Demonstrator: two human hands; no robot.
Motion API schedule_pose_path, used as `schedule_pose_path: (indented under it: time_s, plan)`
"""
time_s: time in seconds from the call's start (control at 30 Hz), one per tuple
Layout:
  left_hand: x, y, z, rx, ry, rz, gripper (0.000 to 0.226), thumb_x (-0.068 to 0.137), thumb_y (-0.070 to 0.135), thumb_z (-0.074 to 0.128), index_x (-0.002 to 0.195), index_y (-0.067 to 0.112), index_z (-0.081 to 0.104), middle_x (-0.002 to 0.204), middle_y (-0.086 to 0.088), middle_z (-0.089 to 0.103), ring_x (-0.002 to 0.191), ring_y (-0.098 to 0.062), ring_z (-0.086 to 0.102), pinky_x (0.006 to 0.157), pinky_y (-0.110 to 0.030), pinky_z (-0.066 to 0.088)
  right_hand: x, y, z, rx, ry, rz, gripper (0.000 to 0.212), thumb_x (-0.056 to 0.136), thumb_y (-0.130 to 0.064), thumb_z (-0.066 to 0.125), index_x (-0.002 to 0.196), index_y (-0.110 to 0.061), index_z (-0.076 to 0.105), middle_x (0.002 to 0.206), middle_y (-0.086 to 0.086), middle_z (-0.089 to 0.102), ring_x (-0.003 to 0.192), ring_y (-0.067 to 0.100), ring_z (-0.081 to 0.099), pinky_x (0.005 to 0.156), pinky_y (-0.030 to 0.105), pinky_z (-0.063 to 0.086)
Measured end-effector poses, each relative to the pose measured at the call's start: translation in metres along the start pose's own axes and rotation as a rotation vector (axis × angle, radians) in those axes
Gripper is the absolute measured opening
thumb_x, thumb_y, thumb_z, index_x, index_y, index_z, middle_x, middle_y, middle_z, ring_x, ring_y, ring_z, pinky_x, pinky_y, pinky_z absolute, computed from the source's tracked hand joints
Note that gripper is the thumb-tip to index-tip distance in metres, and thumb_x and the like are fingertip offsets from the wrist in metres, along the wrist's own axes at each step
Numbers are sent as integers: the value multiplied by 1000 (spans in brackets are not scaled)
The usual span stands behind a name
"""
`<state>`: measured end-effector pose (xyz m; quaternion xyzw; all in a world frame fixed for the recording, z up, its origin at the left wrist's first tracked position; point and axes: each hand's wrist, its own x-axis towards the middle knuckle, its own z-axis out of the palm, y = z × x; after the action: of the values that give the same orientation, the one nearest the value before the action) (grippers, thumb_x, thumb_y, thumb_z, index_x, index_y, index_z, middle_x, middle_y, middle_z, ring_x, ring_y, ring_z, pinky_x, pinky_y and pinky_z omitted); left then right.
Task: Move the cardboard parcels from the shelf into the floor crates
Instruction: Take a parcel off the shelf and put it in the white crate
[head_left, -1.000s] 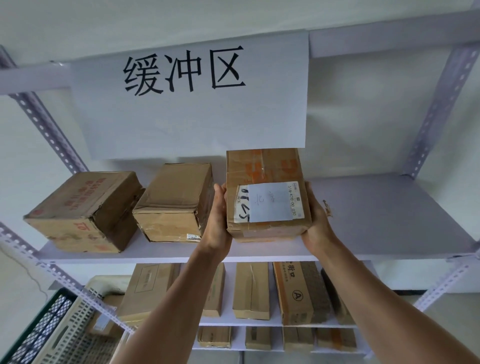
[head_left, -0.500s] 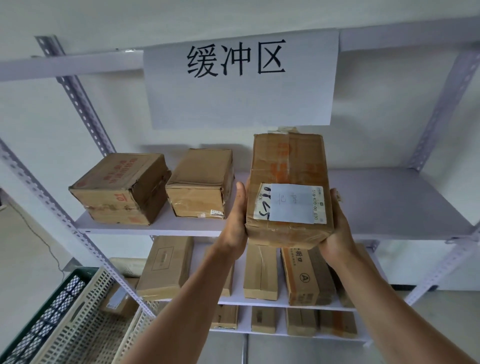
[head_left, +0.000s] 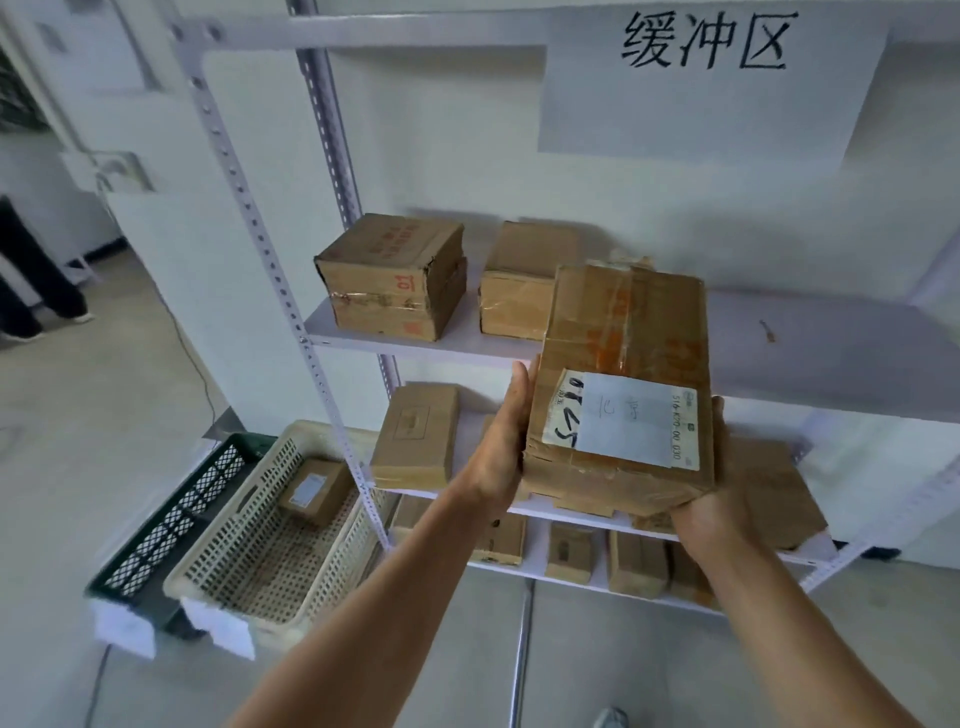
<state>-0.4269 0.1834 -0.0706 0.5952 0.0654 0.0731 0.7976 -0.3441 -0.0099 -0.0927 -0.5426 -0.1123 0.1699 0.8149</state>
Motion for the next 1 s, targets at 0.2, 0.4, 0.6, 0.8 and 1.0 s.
schedule_pose_path:
  time_s: [0.2, 0.4, 0.6, 0.8, 1.0]
  plan:
    - [-81, 7, -75, -56, 84, 6, 83, 112, 62, 5, 163, 7, 41, 157, -17, 58, 146, -31, 57, 112, -37, 53, -42, 44, 77, -23, -129, 49, 41, 111, -49, 37, 113, -33, 74, 109, -3, 80, 108, 22, 78, 77, 33, 66]
    - [-139, 12, -143, -66, 249, 13, 80, 113, 60, 4, 164, 10, 41, 159, -14, 57, 149, -29, 54, 117, -37, 50, -50, 87, 151, 3, -270, 245, 65, 116, -41, 21, 100, -46, 83, 105, -12, 82, 97, 9, 79, 71, 24, 63]
    - [-182, 4, -234, -44, 472, -33, 80, 111, 68, 9, 163, 20, 46, 159, -9, 59, 149, -28, 54, 123, -51, 43, -42, 149, 237, -6, -306, 407, 57, 108, -55, 32, 110, -32, 84, 112, -1, 82, 103, 18, 78, 80, 32, 65]
    - [-190, 11, -338, -79, 604, -130, 78, 100, 80, 28, 139, 30, 73, 135, -8, 76, 126, -27, 73, 88, -34, 64, -18, 224, 322, -46, -388, 458, 44, 111, -53, 38, 127, -29, 71, 117, -9, 80, 133, 29, 63, 80, 23, 61]
    - [-180, 14, -444, -58, 704, -211, 83, 97, 82, 35, 149, 25, 64, 142, -15, 72, 131, -35, 69, 95, -45, 63, 15, 286, 400, -103, -483, 485, 56, 110, -66, 28, 144, -38, 62, 142, -2, 69, 131, 16, 66, 92, 24, 59]
